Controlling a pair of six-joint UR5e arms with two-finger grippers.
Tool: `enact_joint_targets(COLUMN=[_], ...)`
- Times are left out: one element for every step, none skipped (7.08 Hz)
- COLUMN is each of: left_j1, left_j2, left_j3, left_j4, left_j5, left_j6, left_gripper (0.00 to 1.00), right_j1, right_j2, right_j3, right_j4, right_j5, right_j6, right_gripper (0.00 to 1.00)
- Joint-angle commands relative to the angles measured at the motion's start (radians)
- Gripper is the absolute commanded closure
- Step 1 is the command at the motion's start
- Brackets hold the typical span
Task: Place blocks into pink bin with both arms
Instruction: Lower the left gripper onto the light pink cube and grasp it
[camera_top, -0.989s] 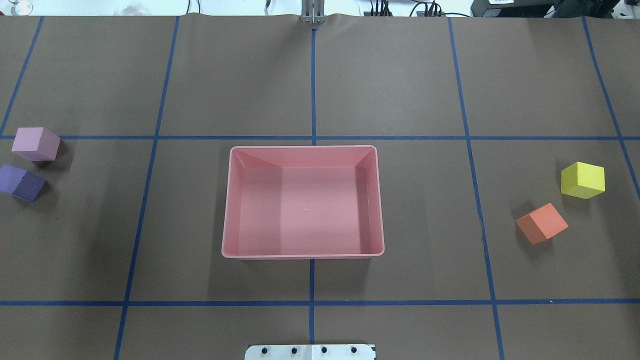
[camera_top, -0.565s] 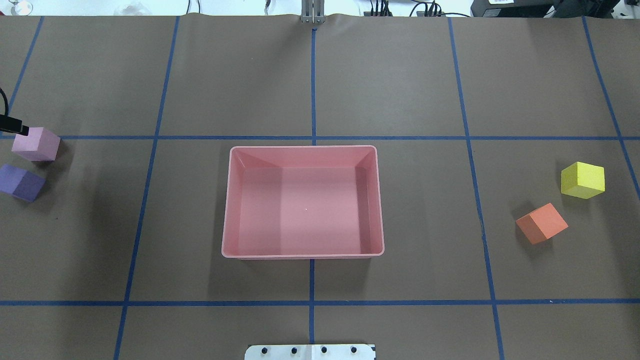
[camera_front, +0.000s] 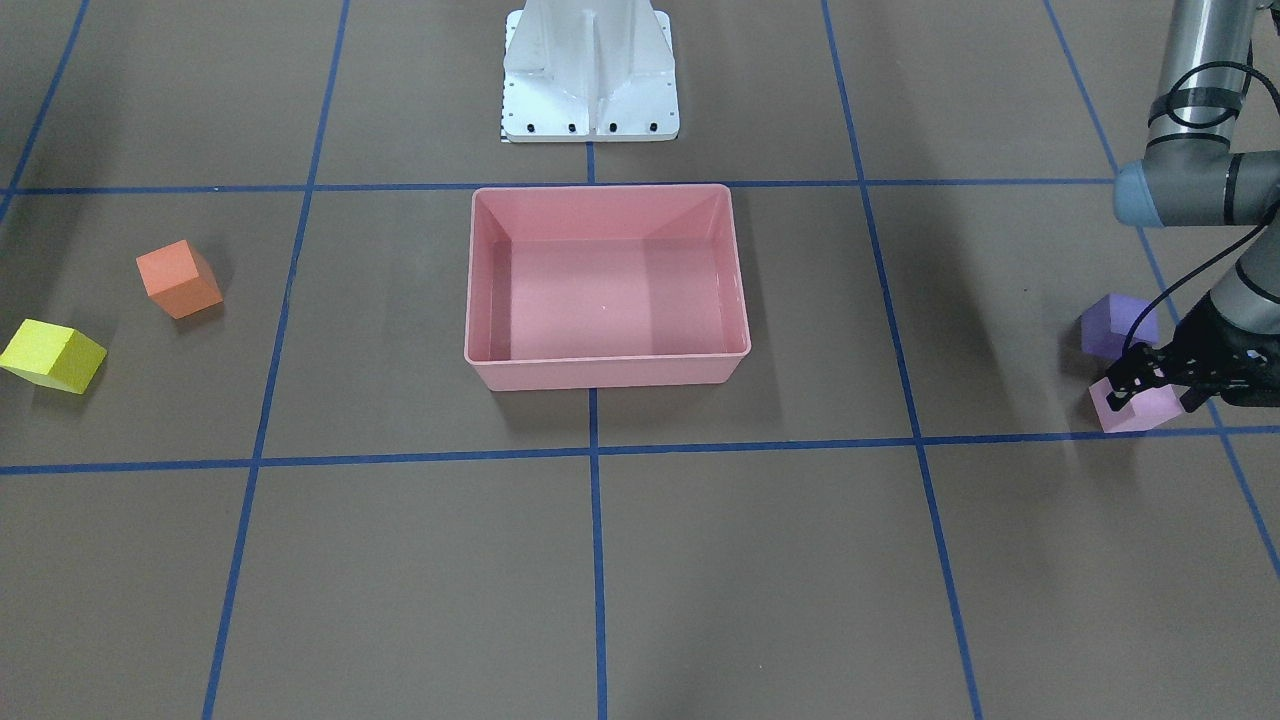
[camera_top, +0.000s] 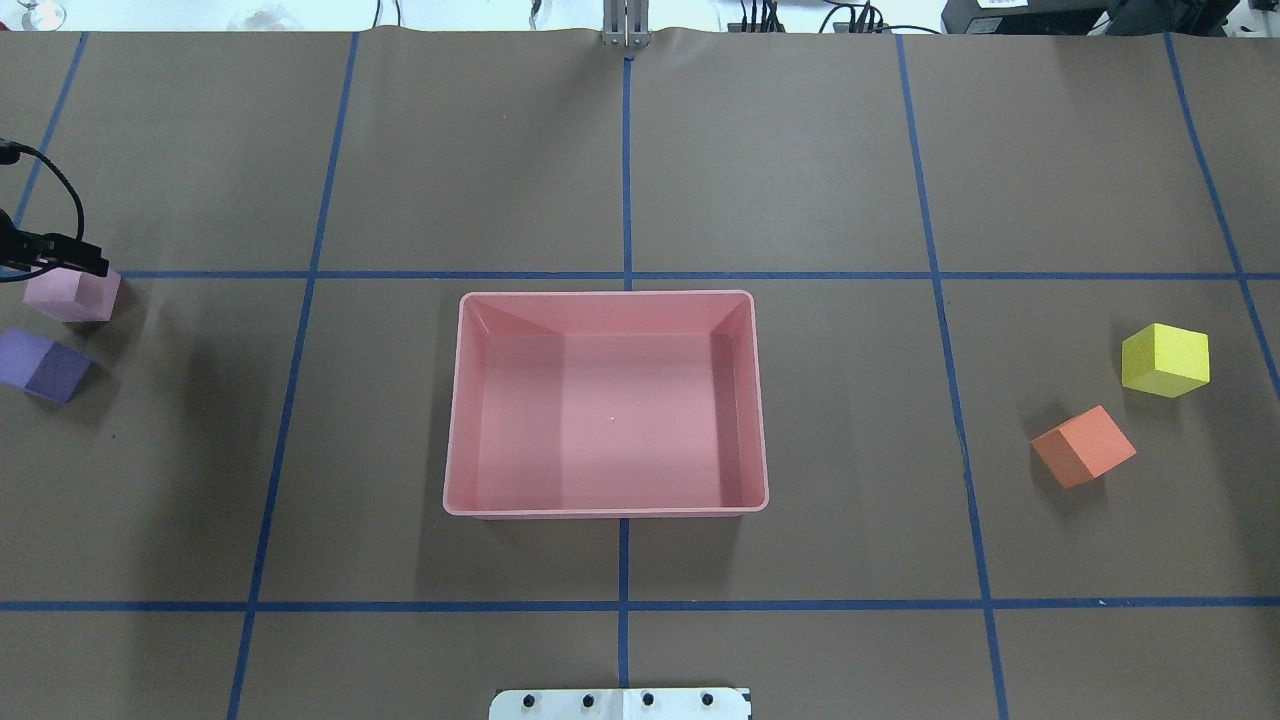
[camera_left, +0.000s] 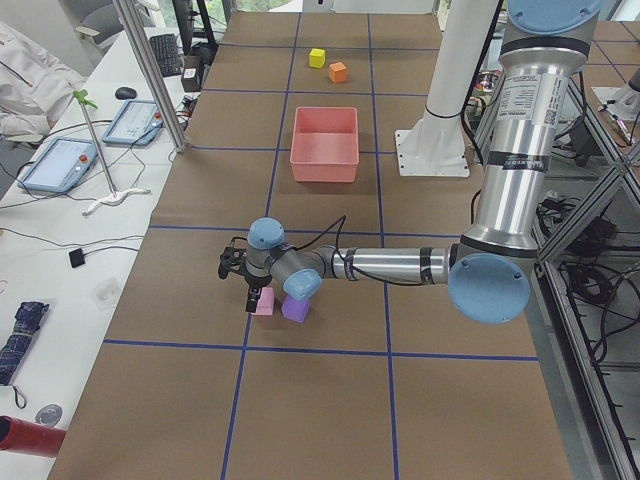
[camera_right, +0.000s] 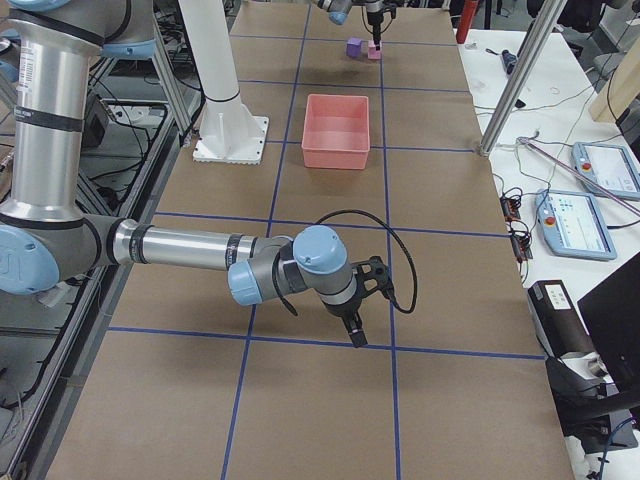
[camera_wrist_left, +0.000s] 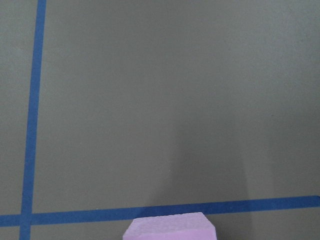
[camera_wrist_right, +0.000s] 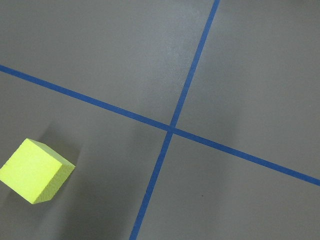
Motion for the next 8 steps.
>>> enact_joint_targets(left_j1=[0.026,0.029,0.029,0.027,0.029,0.027,0.027,0.029], left_j2=[-0.003,0.0,0.006,0.01,0.009,-0.005,-0.028,-0.073], left_j3=[0.013,0.012,0.013,-0.005,-0.066,-0.14,-0.247,-0.372], left_j4=[-0.002,-0.002,-0.011,-0.025,-0.004,0.074,0.205,0.393], left_j5=[0.022,0.032,0.036,0.03,0.021,-0.023,-0.028,-0.028], left_j6=[-0.001,0.003,0.011,0.011,0.001,-0.004,-0.007,-0.028], left_gripper=[0.1,0.37,0.68,0.71,0.76,0.76,0.76,0.76], right_j1=[0.0,0.0,0.0,0.0,0.0,0.0,0.0,0.0], right_j2=[0.0,0.0,0.0,0.0,0.0,0.0,0.0,0.0], right_j3=[-0.001,-0.001,-0.001,-0.001,-0.001,-0.001,-0.001,-0.001], right_j4=[0.0,0.0,0.002,0.002,0.0,0.0,0.0,0.0], right_j5=[-0.001,-0.001,-0.001,-0.001,-0.001,0.002,0.0,0.002], right_j6=[0.0,0.0,0.0,0.0,0.002,0.002,0.002,0.003], right_gripper=[0.0,0.0,0.0,0.0,0.0,0.0,0.0,0.0])
